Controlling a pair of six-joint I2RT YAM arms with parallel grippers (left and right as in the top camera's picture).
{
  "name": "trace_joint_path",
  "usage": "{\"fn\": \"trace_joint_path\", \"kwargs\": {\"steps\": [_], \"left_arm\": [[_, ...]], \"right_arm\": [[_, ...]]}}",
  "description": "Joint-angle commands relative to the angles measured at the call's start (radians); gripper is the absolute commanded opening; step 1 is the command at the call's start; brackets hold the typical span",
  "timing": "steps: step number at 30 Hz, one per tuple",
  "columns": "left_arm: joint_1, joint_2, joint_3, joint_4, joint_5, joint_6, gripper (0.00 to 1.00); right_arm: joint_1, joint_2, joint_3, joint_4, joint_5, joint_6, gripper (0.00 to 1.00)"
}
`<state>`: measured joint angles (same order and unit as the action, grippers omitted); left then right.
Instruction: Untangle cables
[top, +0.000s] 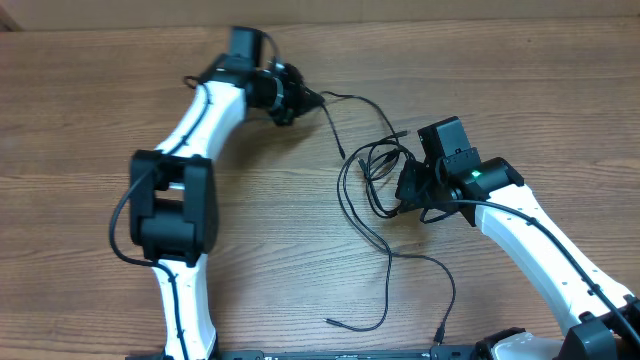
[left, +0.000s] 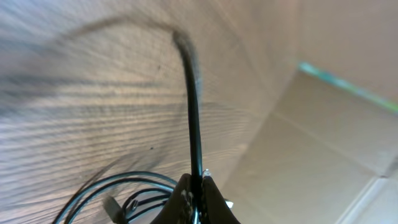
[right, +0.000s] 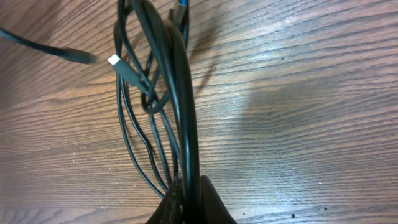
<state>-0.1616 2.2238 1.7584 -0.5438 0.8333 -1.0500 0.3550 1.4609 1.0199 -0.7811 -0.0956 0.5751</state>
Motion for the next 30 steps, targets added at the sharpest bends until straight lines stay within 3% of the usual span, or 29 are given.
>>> {"fn": "trace_joint_path", "kwargs": {"steps": [1,4,5,6,7,8,9,10,13,16,21,24,30], "left_arm": [[0.055,-0.044,0.019,0.026,0.202,-0.067,0.04],[0.092,-0.044,0.019,0.031,0.173,-0.045,0.04],[0.100,-0.044,0.019,0.021,0.134,0.002,0.10],[0.104,-0.044,0.019,0.004,0.101,0.046,0.32],[0.107,-0.044,0.019,-0.029,0.066,0.098,0.60],[0.107,-0.044,0.019,-0.064,0.043,0.137,0.79],[0.107,-0.043,0.019,-0.108,0.027,0.180,0.91],[0.107,-0.044,0.019,-0.156,0.020,0.222,0.97],[0.102,-0.043,0.019,-0.266,0.034,0.391,0.97],[0.100,-0.044,0.019,-0.357,0.113,0.613,0.98],[0.100,-0.044,0.019,-0.461,0.294,0.888,0.99],[0.101,-0.046,0.019,-0.500,0.366,1.014,0.99],[0.090,-0.048,0.019,-0.597,0.371,1.209,0.97]], "right_arm": [[-0.002,0.000,-0.004,0.001,-0.003,-0.008,0.04],[-0.002,0.000,-0.004,0.001,-0.003,-0.008,0.04],[-0.002,0.000,-0.004,0.000,-0.006,-0.008,0.04],[-0.002,0.000,-0.004,0.000,-0.016,-0.008,0.04],[-0.002,0.000,-0.004,0.001,-0.031,-0.008,0.04],[-0.002,0.000,-0.004,0.002,-0.046,-0.008,0.04],[-0.002,-0.001,-0.003,0.006,-0.068,-0.009,0.04],[-0.002,-0.002,-0.003,0.014,-0.092,-0.009,0.04],[-0.010,-0.013,-0.002,0.067,-0.204,-0.047,0.04],[-0.031,-0.024,-0.002,0.167,-0.377,-0.076,0.04],[-0.105,-0.032,-0.002,0.355,-0.679,-0.094,0.04],[-0.158,-0.032,-0.002,0.422,-0.833,-0.094,0.04],[-0.229,-0.032,-0.002,0.492,-1.080,-0.117,0.04]]}}
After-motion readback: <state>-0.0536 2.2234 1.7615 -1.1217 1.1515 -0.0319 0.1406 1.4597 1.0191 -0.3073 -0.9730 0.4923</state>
